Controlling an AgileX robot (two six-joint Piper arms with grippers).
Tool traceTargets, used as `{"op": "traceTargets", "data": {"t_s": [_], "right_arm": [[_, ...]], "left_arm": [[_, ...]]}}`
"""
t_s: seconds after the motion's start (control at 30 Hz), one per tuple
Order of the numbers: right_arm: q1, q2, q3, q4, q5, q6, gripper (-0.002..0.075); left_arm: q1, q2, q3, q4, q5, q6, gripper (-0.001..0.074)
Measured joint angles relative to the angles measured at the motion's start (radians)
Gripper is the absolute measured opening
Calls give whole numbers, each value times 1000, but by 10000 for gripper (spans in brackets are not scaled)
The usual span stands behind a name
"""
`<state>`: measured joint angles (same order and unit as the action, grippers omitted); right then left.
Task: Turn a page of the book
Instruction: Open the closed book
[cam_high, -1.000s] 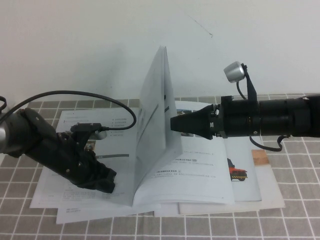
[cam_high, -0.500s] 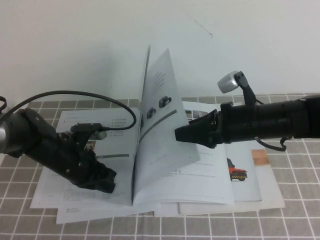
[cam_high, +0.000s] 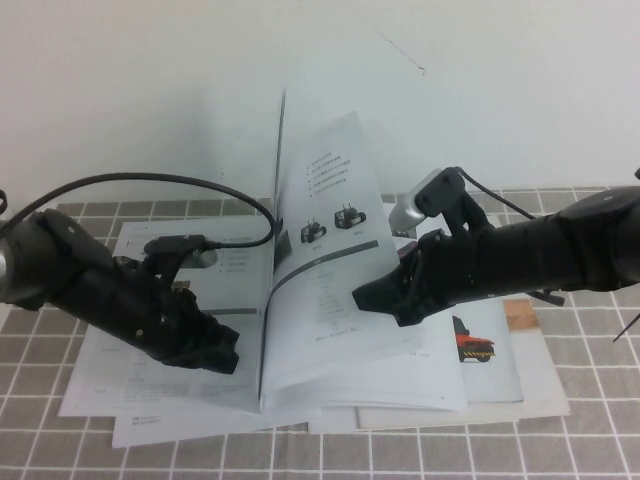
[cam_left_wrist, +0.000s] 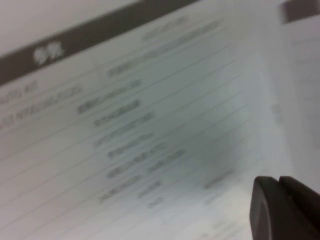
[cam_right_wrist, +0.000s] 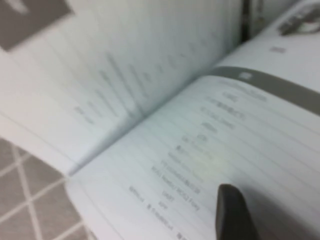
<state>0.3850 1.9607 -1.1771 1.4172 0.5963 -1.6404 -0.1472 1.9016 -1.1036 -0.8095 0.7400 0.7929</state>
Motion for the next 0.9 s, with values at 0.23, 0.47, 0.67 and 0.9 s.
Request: {"op": "traceTargets", "data": {"t_s": [0.23,0.47,0.67,0.9], "right_arm": [[2,0,0,-22,-61,7,327],[2,0,0,-23,-61,34,327],[2,0,0,-23,-61,41,327],[2,0,0,-23,-61,41,327]], "left_arm": [[-1,-156,-71,-2,130,2,-4],[-8,-369,-285,-108,245,-8,-4],[-117,-438,-424,-154,150,15,-4],[-266,-288,-431,-69,61,126,-4]]}}
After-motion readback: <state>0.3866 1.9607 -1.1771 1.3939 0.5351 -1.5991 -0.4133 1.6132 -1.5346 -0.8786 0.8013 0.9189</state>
